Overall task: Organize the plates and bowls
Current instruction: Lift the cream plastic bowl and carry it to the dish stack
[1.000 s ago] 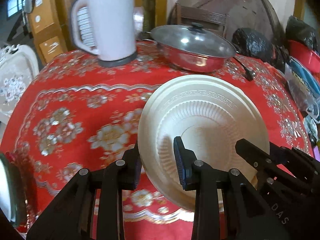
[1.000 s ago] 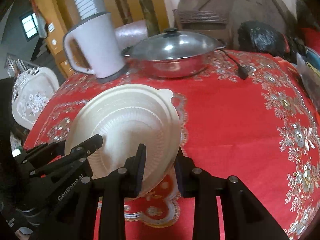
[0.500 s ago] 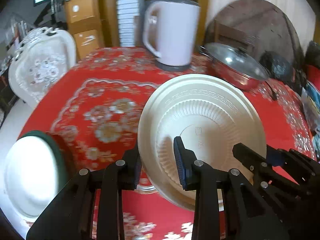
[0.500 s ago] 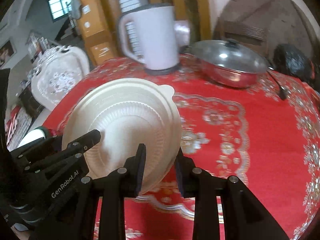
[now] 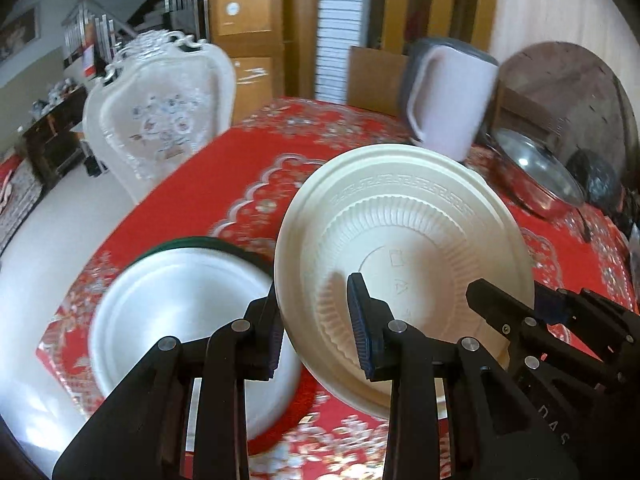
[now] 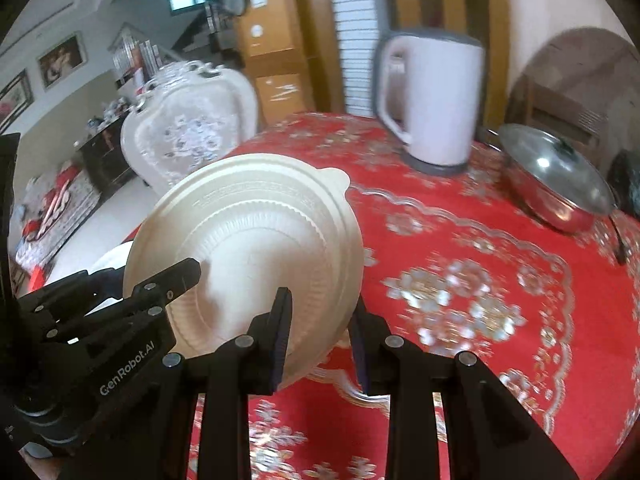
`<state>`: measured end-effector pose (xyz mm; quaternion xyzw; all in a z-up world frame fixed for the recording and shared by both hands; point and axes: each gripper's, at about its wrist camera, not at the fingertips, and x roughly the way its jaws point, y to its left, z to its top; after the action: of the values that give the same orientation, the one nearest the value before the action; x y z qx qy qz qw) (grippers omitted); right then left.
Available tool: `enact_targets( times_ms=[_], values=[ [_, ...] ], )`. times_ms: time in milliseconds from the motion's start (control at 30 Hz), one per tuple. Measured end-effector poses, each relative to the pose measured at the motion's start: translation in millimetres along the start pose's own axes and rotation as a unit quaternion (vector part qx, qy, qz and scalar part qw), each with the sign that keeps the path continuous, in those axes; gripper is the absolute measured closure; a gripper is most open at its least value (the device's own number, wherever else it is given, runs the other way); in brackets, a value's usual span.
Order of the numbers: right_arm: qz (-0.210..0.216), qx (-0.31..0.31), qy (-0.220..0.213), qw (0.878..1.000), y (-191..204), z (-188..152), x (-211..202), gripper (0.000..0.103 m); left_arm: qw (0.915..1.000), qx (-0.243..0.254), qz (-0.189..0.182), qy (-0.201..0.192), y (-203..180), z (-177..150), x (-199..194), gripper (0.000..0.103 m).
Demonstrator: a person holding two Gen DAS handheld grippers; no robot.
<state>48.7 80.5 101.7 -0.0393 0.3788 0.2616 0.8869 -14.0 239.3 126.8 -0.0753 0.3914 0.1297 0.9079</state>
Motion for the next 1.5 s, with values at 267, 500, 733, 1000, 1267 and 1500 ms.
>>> enact_targets(
  times_ms=[267, 500, 733, 1000, 1267, 1500],
  values=[
    [0.028, -0.043, 0.002, 0.999, 51.1, 10.7, 13.5, 0.074, 0.999, -0.033, 0.03, 0.001, 55.6, -7.8, -10.0, 0.074],
    [0.045, -0.074, 0.021, 0.996, 87.7, 8.5, 32.3, 0.074, 0.9974, -0.052, 0.048, 0.012, 87.1, -20.1, -7.8, 0.074],
    [0.05, -0.093, 0.038, 0.994, 107.1, 2.8, 45.5, 0.074, 0.9967, -0.06, 0.052, 0.016, 101.5, -27.6, -6.9, 0.074],
    [0.05, -0.1, 0.047, 0.993, 115.2, -1.1, 50.6, 0.074, 0.9965, -0.061, 0.053, 0.022, 106.0, -34.4, -5.0, 0.074],
    [0.048, -0.108, 0.055, 0.991, 121.1, -5.0, 54.0, 0.071, 0.996, -0.062, 0.058, 0.026, 107.4, -41.0, -2.4, 0.074],
    [0.052, -0.11, 0.062, 0.991, 123.7, -8.7, 58.6, 0.071, 0.9957, -0.066, 0.062, 0.022, 110.6, -42.0, -0.4, 0.074]
  ],
)
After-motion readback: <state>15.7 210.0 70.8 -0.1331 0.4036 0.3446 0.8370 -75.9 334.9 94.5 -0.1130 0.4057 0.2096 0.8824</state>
